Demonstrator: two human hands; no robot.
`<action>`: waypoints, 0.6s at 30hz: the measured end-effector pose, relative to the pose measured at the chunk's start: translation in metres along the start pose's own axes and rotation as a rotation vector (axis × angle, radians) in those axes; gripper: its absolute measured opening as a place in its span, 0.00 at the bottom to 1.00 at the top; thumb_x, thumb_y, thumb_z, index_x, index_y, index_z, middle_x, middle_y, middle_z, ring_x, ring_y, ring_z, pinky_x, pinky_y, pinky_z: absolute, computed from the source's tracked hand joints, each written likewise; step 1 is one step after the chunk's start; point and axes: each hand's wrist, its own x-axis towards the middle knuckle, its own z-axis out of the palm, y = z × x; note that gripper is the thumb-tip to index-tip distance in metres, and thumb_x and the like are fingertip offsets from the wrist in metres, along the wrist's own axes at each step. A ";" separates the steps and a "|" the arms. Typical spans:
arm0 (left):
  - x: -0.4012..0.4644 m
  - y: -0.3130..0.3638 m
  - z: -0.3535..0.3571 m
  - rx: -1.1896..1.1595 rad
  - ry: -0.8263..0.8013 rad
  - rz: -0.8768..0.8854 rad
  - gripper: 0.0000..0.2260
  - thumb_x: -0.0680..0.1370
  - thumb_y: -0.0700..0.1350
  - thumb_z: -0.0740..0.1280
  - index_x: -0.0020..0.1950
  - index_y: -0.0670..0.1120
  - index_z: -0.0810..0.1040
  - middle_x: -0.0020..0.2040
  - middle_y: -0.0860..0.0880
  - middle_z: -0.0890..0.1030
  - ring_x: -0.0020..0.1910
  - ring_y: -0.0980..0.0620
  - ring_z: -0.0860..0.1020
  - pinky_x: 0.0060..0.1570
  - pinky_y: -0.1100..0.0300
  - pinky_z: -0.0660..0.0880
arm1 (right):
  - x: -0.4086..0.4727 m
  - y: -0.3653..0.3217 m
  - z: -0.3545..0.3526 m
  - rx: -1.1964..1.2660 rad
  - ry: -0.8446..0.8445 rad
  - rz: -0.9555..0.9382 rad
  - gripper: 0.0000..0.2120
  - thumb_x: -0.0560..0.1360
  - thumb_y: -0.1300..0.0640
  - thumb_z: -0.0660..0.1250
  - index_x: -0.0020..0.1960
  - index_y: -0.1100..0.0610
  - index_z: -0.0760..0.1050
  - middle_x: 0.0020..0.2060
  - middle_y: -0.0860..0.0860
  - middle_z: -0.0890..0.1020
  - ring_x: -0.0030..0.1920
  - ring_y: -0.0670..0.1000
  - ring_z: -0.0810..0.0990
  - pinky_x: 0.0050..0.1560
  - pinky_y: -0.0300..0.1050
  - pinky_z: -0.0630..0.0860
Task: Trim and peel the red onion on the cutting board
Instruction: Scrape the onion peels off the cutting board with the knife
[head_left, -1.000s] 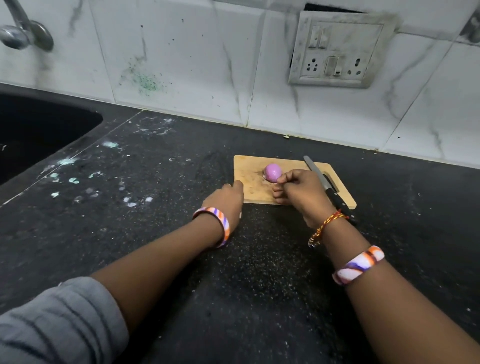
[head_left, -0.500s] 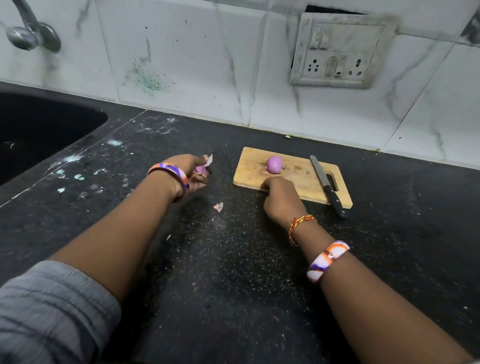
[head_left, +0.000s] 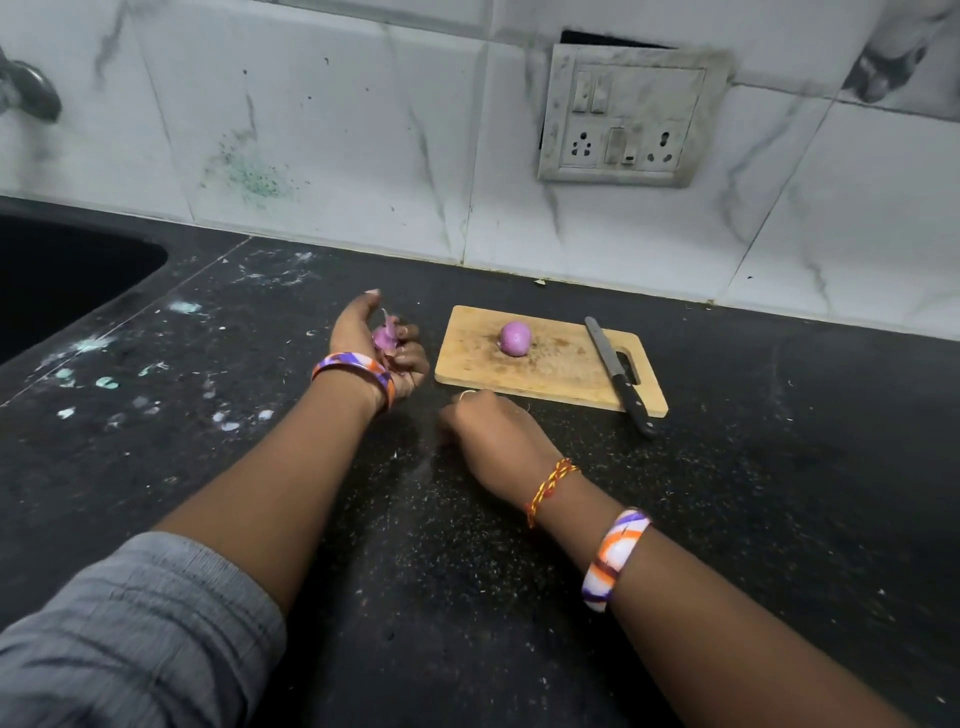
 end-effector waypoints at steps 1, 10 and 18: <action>0.000 -0.003 0.003 0.038 0.018 0.005 0.18 0.75 0.49 0.60 0.26 0.45 0.66 0.19 0.51 0.65 0.14 0.56 0.59 0.18 0.73 0.56 | -0.002 0.005 0.000 0.015 0.003 0.031 0.12 0.73 0.69 0.57 0.52 0.63 0.76 0.50 0.62 0.79 0.51 0.64 0.78 0.45 0.53 0.75; 0.004 -0.025 0.024 0.230 0.078 -0.100 0.09 0.76 0.34 0.55 0.38 0.35 0.69 0.33 0.43 0.69 0.15 0.55 0.69 0.18 0.70 0.70 | 0.002 0.037 -0.029 0.662 0.570 0.495 0.06 0.71 0.68 0.67 0.45 0.61 0.80 0.37 0.48 0.79 0.37 0.44 0.76 0.39 0.30 0.72; -0.012 -0.058 0.056 0.138 0.000 -0.112 0.15 0.78 0.41 0.53 0.35 0.39 0.72 0.21 0.45 0.78 0.18 0.51 0.77 0.25 0.64 0.74 | -0.004 0.012 -0.045 0.265 0.577 0.319 0.09 0.73 0.65 0.63 0.52 0.58 0.75 0.44 0.57 0.82 0.46 0.57 0.79 0.45 0.52 0.76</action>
